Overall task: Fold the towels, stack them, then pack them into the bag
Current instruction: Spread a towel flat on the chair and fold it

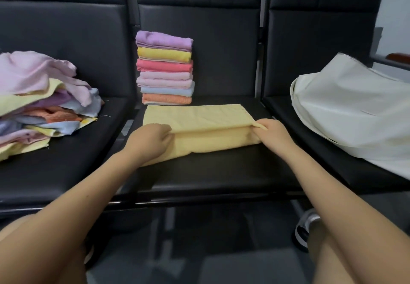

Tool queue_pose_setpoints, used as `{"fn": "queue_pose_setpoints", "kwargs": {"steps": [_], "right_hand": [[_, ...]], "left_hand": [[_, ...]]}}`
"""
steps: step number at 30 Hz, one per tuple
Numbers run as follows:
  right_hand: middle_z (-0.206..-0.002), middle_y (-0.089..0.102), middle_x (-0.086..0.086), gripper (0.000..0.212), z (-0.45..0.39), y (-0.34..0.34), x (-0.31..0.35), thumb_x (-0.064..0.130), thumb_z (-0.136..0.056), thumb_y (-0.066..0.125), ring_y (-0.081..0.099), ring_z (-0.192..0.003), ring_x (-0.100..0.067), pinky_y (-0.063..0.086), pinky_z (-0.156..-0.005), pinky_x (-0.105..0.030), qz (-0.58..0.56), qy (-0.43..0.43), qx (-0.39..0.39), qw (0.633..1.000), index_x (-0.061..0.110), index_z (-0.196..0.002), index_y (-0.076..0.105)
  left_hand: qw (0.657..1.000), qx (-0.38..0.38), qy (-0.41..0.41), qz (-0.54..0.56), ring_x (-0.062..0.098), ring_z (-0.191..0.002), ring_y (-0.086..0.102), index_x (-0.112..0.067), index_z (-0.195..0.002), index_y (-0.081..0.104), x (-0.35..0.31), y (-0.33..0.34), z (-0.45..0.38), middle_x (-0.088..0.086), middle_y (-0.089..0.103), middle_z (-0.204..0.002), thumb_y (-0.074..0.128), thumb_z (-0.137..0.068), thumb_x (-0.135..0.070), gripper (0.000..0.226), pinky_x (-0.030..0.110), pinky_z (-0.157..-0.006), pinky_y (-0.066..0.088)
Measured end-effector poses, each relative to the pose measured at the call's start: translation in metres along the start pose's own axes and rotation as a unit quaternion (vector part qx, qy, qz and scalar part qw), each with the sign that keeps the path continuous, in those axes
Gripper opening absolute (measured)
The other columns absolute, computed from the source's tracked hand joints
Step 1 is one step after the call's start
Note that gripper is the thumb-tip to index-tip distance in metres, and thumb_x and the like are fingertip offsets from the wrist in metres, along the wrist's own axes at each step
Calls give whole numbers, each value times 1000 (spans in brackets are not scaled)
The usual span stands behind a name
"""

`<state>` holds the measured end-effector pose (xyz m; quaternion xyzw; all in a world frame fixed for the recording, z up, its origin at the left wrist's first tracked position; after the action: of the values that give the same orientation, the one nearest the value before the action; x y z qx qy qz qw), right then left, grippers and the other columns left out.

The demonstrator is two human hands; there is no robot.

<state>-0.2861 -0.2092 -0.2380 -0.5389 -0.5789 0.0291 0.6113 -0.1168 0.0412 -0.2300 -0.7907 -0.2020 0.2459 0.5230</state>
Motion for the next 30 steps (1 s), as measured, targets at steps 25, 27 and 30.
{"fn": "queue_pose_setpoints", "kwargs": {"steps": [25, 27, 30], "right_hand": [[-92, 65, -19, 37, -22, -15, -28, 25, -98, 45, 59, -89, -33, 37, -66, -35, 34, 57, -54, 996, -7, -96, 63], [-88, 64, -17, 35, -40, -15, -26, 24, -98, 45, 59, -82, -32, 37, -65, -35, 22, 63, -59, 996, -6, -93, 63], [-70, 51, -6, 31, -66, -11, -30, 24, -98, 44, 48, -68, -23, 32, -58, -33, 14, 71, -67, 995, 5, -76, 54]], "left_hand": [[983, 49, -43, 174, 12, -84, 56, -21, -87, 63, 47, 3, -35, -6, 63, -86, 51, -98, -20, 17, 24, -71, 40], [987, 33, -58, 143, 16, -93, 57, -19, -96, 65, 56, 11, -57, -3, 65, -96, 48, -98, -20, 17, 32, -81, 44], [992, -8, -71, 101, 20, -90, 58, -8, -94, 67, 65, 23, -85, 6, 66, -95, 48, -97, -19, 23, 32, -78, 42]]}}
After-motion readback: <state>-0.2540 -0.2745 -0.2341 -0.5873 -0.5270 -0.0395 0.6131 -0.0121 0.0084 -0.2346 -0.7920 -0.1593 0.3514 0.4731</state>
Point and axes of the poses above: each hand's wrist, its own z-axis away from the middle knuckle, its own y-axis out of the palm, x = y × z, the point moved 8 cm from there along -z, towards the middle knuckle
